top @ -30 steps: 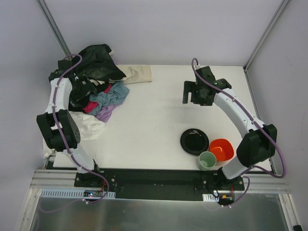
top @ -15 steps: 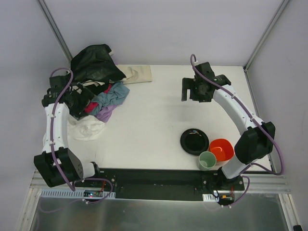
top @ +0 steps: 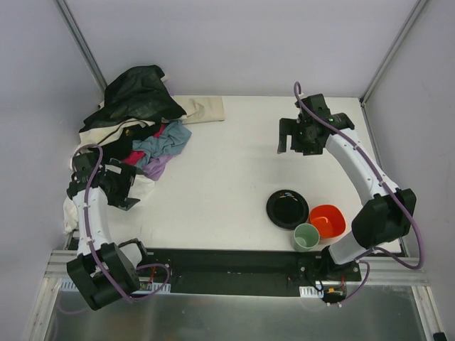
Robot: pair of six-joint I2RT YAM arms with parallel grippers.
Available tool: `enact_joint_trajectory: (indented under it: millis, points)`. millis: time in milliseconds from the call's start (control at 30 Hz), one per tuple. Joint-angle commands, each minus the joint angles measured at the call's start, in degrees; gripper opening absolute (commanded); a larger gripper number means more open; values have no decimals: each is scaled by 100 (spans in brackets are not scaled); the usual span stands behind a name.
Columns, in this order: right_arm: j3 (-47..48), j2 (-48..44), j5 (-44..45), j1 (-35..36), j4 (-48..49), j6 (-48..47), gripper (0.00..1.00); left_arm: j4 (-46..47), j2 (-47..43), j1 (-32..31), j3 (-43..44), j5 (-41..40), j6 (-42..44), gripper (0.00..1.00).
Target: Pick out a specific cloth from the pile
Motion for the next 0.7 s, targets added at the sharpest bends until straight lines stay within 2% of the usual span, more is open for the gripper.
enact_joint_trajectory:
  millis: [0,200,367,500,667]
  points:
    - [-379,-467,-427,-201,-58,65,96,241,-207,232,-194,221,-207,99]
    - [-379,-459,-427,-298,-75,101,96,267,364,680,-283,459,39,99]
    - [-98,-55,-541,-386,-172,136,96,294,811,1137,-230,20,215,99]
    - [-203,68,-594,-404,-5,153,96,250,1602,1471,68,-139,610,99]
    - [-308,130,-717,-492,48,215,96,355,2402,1516,393,-323,593,99]
